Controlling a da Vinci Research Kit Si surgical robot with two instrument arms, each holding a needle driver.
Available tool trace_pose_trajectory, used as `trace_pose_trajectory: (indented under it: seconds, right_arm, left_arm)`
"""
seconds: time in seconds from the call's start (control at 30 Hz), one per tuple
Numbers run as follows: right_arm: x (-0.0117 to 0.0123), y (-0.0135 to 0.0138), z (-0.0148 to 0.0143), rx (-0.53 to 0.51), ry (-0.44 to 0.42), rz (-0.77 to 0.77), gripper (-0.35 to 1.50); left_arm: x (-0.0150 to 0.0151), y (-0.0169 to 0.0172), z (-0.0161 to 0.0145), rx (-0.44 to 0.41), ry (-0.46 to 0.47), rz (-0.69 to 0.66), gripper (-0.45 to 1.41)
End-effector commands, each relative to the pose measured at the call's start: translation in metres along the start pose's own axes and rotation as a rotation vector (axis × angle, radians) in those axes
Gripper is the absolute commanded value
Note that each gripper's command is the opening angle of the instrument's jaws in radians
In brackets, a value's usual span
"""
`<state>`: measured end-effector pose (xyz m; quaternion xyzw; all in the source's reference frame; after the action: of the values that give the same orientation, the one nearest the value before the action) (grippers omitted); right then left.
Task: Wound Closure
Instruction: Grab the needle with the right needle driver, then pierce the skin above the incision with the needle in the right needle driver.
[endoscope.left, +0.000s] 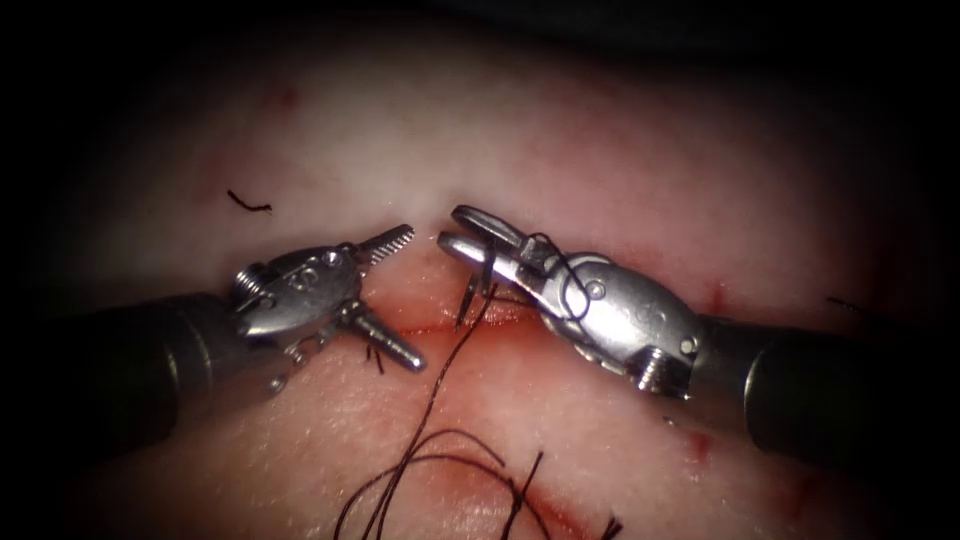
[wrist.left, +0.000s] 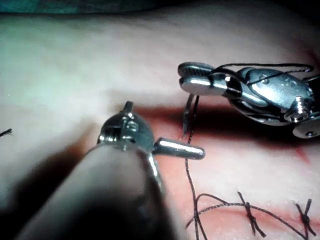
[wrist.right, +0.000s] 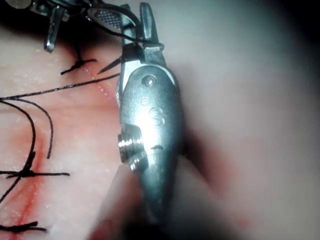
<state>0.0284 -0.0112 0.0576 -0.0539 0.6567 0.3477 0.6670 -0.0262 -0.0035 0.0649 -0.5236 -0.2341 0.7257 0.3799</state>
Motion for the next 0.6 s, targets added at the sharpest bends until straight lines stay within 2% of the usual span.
trace_pose_trajectory:
  seconds: [0.03,0.2,0.37,0.6]
  right_arm:
    - [-0.0012,0.0013,0.0010,0.055,0.009,-0.009,-0.35]
    - [-0.0021,0.0030,0.0010,0.148,0.025,-0.024,-0.35]
    - [-0.0033,0.0033,0.0010,0.169,0.036,-0.049,-0.35]
    - [-0.0059,0.0019,0.0018,0.170,0.043,-0.091,-0.35]
  left_arm:
    - [-0.0014,0.0003,0.0004,0.051,-0.019,0.039,1.15]
    - [-0.0046,0.0020,0.0009,0.129,-0.044,0.088,0.81]
    - [-0.0068,0.0030,0.0031,0.174,-0.048,0.122,0.68]
    - [-0.0082,0.0025,0.0051,0.207,-0.069,0.136,0.64]
